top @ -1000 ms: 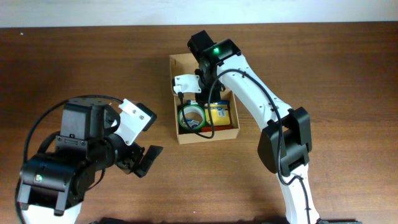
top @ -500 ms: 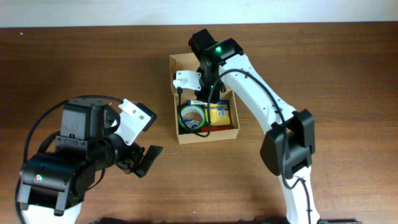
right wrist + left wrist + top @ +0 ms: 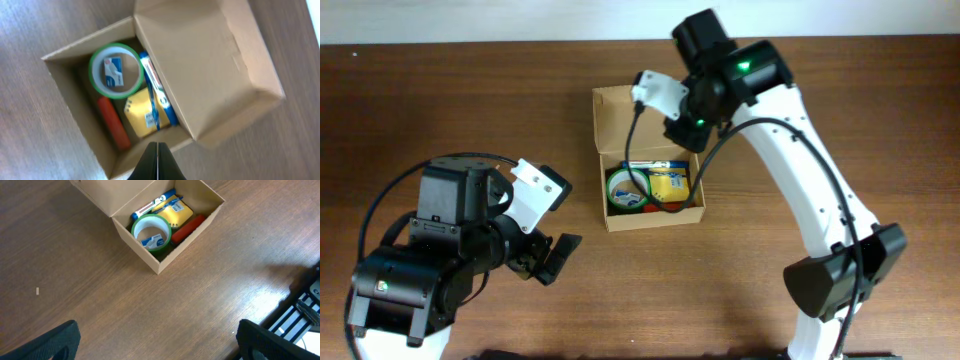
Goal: Pack container
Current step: 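Lift the right gripper out and move it to the box lid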
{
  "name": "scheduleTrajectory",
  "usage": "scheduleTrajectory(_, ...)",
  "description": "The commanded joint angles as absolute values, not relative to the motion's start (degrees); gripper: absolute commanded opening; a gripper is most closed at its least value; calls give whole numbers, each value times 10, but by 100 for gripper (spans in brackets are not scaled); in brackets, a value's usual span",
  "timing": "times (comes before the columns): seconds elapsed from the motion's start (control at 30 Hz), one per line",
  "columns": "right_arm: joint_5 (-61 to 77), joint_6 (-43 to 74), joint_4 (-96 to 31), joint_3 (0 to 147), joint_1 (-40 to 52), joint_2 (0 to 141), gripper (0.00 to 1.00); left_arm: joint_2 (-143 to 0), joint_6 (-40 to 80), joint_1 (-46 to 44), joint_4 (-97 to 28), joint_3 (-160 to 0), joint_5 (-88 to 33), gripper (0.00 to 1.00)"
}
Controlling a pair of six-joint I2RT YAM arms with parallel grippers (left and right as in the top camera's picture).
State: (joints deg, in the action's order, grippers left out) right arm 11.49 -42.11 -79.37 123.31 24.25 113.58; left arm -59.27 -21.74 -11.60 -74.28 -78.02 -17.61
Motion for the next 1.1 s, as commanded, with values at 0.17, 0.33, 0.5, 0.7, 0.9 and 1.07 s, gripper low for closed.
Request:
scheduleTrajectory(0.17, 125, -349, -797, 1232, 191, 1096, 4, -593, -228, -113, -742, -788, -178, 99)
scheduleTrajectory(0.33, 166, -319, -807, 1232, 155, 1096, 4, -593, -228, -114, -742, -788, -178, 100)
scheduleTrajectory(0.5, 211, -318, -816, 1232, 125, 1096, 4, -593, -228, -113, -742, -788, -178, 99)
scheduleTrajectory(0.7, 215, -279, -814, 1232, 100, 1096, 4, -593, -229, -113, -736, -788, -163, 100)
scheduleTrajectory(0.9, 215, -260, -817, 1232, 85, 1096, 4, -593, -228, -113, -727, -788, -163, 100)
scheduleTrajectory(1.07, 215, -260, -825, 1232, 86, 1096, 4, -593, -228, -113, -727, -788, -163, 100)
